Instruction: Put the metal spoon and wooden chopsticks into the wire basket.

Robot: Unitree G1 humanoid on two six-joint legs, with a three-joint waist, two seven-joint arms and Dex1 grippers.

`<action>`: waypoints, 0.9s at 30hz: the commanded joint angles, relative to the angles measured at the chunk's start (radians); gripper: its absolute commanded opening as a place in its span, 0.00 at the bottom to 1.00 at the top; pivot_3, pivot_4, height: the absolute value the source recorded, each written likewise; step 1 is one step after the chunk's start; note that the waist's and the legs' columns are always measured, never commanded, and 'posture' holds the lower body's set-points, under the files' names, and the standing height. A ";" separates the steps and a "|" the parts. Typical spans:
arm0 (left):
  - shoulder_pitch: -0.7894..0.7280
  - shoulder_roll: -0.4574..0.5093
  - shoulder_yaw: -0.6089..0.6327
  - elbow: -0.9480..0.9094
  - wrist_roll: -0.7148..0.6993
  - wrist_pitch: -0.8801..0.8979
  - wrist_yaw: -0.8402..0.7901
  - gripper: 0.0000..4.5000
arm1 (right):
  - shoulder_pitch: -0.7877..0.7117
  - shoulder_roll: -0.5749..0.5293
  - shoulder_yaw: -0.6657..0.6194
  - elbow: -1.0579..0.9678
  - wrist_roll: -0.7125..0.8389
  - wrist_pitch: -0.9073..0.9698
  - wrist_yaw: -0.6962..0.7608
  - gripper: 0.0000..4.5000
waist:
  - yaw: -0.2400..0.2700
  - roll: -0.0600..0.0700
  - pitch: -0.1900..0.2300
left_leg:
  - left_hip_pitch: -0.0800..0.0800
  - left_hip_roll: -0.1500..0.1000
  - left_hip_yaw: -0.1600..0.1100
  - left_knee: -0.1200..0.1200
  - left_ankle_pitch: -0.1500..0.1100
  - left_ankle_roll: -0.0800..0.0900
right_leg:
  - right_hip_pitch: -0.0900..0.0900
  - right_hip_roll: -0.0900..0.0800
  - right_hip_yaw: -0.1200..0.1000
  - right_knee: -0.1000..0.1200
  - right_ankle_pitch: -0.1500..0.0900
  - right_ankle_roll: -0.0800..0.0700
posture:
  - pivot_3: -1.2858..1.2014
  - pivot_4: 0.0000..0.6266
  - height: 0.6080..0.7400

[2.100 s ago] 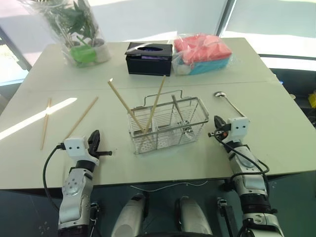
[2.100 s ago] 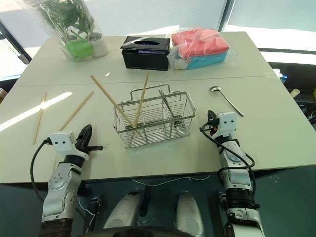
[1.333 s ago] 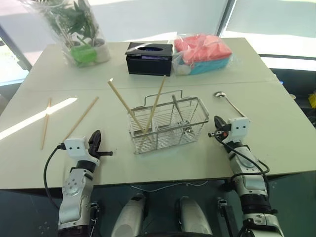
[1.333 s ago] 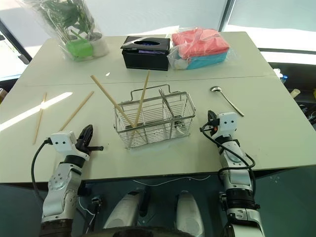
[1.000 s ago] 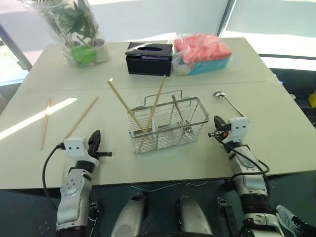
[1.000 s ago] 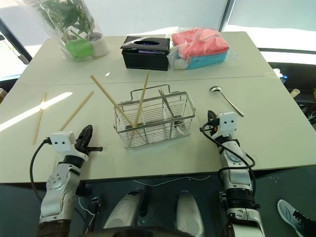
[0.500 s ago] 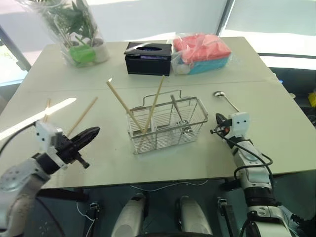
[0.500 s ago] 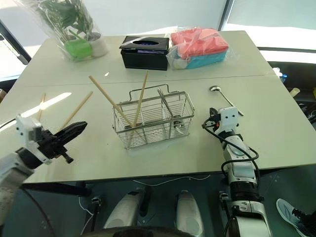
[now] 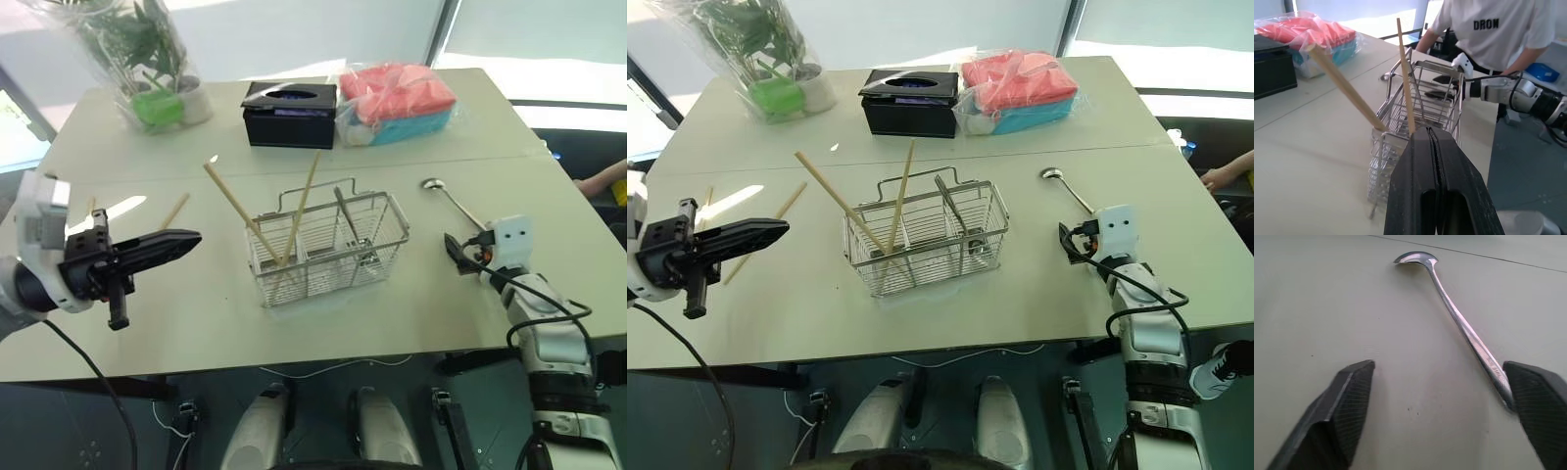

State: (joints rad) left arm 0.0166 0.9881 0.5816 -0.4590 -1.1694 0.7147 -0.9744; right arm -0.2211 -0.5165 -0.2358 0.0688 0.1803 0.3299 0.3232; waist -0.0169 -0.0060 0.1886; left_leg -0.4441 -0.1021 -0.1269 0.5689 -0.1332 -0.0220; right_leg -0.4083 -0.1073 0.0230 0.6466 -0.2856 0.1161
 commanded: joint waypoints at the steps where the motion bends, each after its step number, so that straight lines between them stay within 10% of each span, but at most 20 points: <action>1: -0.012 0.020 0.029 0.011 -0.005 0.010 -0.034 0.00 | -0.023 -0.056 -0.010 -0.122 0.023 0.115 0.032 0.98 | 0.001 0.000 0.000 | 0.000 0.000 0.000 0.000 0.000 0.000 | 0.000 0.000 0.000 0.000 0.000 0.000 | 0.52 0.24 1.00; 9: -0.027 0.029 0.020 0.025 0.029 0.012 -0.073 0.00 | -0.182 -0.179 0.040 -0.098 0.038 0.348 0.133 0.98 | 0.002 0.000 0.000 | -0.001 0.001 0.005 0.000 0.000 0.000 | 0.000 -0.003 0.000 -0.001 0.000 0.000 | 0.52 0.24 1.00; 27: -0.058 -0.012 0.014 -0.034 0.004 0.019 -0.034 0.00 | -0.582 -0.219 0.193 0.746 -0.088 0.061 0.425 0.98 | -0.003 -0.001 0.001 | 0.000 0.005 0.015 0.000 0.000 0.006 | 0.003 -0.004 -0.004 -0.008 0.001 0.001 | 0.52 0.24 1.00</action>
State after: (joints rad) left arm -0.0398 0.9771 0.5686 -0.4704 -1.1476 0.7365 -1.0154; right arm -0.7679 -0.7245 -0.0469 0.7705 0.1134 0.4276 0.7343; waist -0.0199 -0.0069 0.1893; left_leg -0.4438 -0.0970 -0.1117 0.5696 -0.1337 -0.0162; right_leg -0.4049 -0.1118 0.0193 0.6385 -0.2844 0.1164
